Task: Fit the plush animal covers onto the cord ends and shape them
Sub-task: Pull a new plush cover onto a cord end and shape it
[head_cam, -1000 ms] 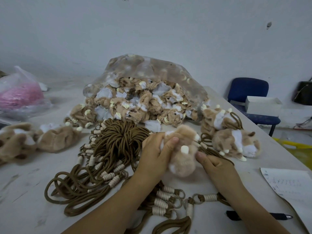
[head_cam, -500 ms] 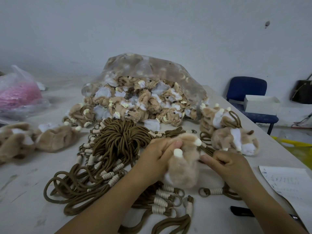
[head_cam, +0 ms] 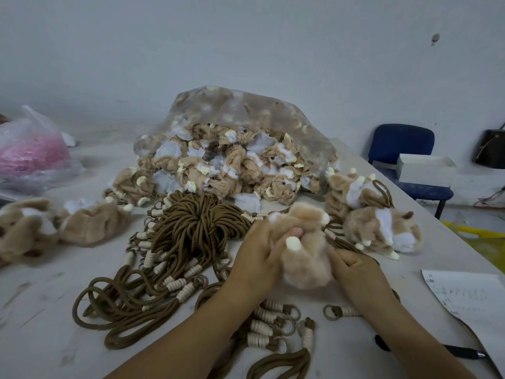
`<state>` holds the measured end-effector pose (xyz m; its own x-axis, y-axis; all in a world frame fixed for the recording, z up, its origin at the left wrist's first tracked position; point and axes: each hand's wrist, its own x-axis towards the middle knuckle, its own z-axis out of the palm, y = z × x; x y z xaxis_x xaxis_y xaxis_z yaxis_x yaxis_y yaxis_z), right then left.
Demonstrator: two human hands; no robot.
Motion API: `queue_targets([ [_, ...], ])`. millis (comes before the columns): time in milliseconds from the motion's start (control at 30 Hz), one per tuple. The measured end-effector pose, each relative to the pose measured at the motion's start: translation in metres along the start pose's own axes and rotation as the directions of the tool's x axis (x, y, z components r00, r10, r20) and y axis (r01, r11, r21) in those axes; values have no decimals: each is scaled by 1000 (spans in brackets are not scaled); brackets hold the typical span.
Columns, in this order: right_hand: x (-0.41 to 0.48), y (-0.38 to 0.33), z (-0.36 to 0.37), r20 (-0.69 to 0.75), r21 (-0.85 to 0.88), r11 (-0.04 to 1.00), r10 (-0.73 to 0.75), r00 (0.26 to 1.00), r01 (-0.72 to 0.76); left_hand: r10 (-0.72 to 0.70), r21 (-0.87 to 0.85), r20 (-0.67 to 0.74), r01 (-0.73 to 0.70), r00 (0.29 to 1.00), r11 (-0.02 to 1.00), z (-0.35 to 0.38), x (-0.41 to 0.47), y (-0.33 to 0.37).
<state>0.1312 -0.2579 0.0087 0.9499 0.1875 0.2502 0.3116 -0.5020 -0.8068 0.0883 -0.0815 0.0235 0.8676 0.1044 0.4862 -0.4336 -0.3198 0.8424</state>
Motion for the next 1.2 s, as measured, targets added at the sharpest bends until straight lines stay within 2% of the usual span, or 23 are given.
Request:
queue_targets([
  [100, -1, -2, -1, -26, -8, 1000, 0, 1000, -1, 13, -13, -44, -13, 999, 1000, -3, -1, 0],
  [200, -1, 0, -3, -31, -11, 1000, 6, 1000, -6, -76, -82, -14, 75, 997, 994, -5, 1, -2],
  [367, 2, 7, -16, -61, -147, 989, -29, 998, 20, -88, -117, -13, 86, 996, 989, -10, 4, -7],
  [533, 5, 9, -29, -59, -254, 958, -156, 986, 136, -81, -140, 112, 96, 990, 985, -15, 5, -6],
  [733, 6, 9, -26, -36, -344, 921, -204, 978, 180, -61, -75, 186, 76, 981, 994, -20, 6, -14],
  [867, 3, 3, -20, -39, -331, 926, -204, 978, 180, -51, -71, 159, 63, 986, 996, -16, 4, -12],
  [1000, 2, -1, -5, -7, -294, 934, -216, 976, 205, -74, 70, 262, 58, 962, 996, -2, -4, -8],
  [1067, 3, -1, -1, -6, -260, 953, -165, 986, 158, -38, 96, 214, 18, 976, 995, 7, -4, -9],
  [1200, 4, 2, -3, -36, -238, 958, -174, 984, 161, -35, 8, 121, 35, 992, 999, 9, 0, -9],
])
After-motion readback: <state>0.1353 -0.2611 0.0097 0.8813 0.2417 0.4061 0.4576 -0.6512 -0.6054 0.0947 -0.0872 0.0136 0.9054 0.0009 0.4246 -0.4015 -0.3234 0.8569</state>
